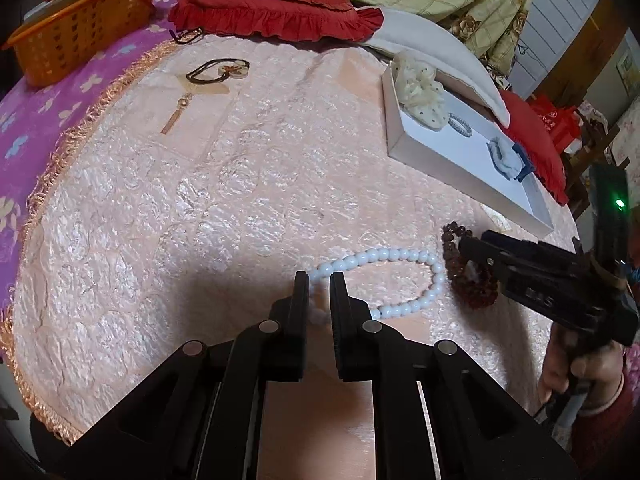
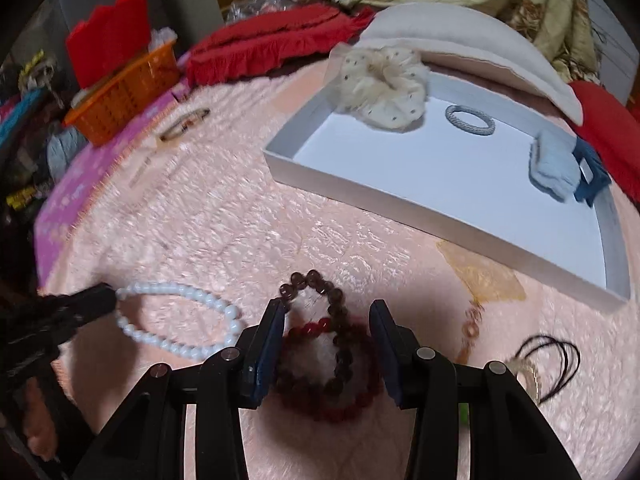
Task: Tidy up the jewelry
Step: 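Grasp the white pearl bracelet with left tool while right tool grasps dark bead bracelet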
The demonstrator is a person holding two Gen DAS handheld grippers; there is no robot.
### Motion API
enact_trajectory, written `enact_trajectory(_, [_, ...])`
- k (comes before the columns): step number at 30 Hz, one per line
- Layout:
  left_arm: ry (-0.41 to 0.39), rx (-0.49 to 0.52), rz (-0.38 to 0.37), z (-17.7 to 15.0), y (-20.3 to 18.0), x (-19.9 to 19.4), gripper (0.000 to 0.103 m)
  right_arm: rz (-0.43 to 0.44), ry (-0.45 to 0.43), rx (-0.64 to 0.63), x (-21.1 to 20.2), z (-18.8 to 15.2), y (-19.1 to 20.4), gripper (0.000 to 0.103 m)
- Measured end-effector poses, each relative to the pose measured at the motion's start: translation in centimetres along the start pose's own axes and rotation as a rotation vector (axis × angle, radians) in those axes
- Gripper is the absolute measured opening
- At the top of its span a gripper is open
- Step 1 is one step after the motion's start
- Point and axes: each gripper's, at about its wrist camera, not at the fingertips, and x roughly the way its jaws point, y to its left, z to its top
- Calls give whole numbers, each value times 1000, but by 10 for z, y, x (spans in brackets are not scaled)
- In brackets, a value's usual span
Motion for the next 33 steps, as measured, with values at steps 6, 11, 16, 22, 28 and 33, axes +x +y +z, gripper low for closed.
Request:
enact_trajectory(6, [35, -18, -25, -4, 7, 14, 17, -34, 9, 14, 13, 8, 2, 36])
enact_trajectory(11, [4, 12, -29, -7, -3, 15, 31, -65, 3, -46, 14, 10, 15, 12])
enact_trajectory(16, [-15, 50, 66, -11, -17, 19, 8, -17, -21, -20, 5, 4, 14, 10])
enact_trajectory(22, [-34, 46, 20, -7, -23, 0, 8, 34, -118, 28, -39, -3, 4, 10])
enact_trajectory(28, [-106, 140, -20, 8, -55, -41, 8, 83, -214, 70, -84, -3, -13, 10])
enact_trajectory(33, [-152, 212, -42, 29, -84, -66, 8, 73, -301, 99, -122, 1, -29, 10])
